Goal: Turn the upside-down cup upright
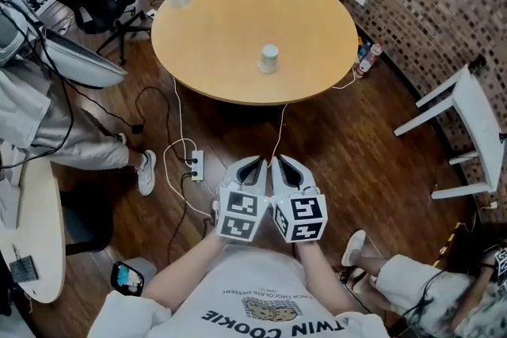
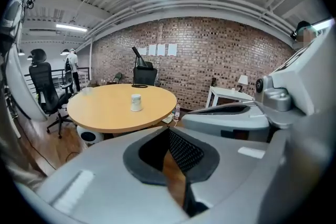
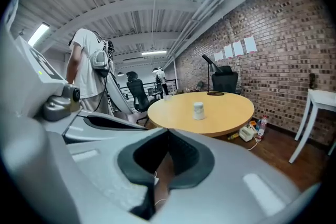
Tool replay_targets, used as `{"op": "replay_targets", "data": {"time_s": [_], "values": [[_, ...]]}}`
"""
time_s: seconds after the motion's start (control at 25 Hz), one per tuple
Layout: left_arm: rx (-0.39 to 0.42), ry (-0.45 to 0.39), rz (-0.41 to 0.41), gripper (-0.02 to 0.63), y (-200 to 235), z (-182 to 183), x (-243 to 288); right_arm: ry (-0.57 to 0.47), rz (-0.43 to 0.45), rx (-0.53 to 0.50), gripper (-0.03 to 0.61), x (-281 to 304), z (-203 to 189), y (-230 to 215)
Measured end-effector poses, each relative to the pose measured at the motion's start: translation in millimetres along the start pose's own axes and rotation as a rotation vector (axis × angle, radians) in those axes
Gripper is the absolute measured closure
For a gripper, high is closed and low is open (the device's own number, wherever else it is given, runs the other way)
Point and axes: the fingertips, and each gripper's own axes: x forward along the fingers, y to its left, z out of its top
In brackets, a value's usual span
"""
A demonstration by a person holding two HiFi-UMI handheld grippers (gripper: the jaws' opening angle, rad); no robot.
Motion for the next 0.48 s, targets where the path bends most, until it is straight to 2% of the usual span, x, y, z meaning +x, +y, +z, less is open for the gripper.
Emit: {"op": "replay_targets", "data": {"time_s": [0.2,0.32,0.48], "values": [[0.001,-0.020,-0.029,0.611,39,19,26,0.009,-0.034,-0.034,0.575,43,16,-5],[-0.006,-0.031,-0.033,0.611,59,31,37,0.027,-0.026,-0.042,0.574,66,24,-8],[-0.029,-0.030,-0.039,0.611,78,32,54,0.053,-0.026,-0.072,0.568,91,27,-18]]}}
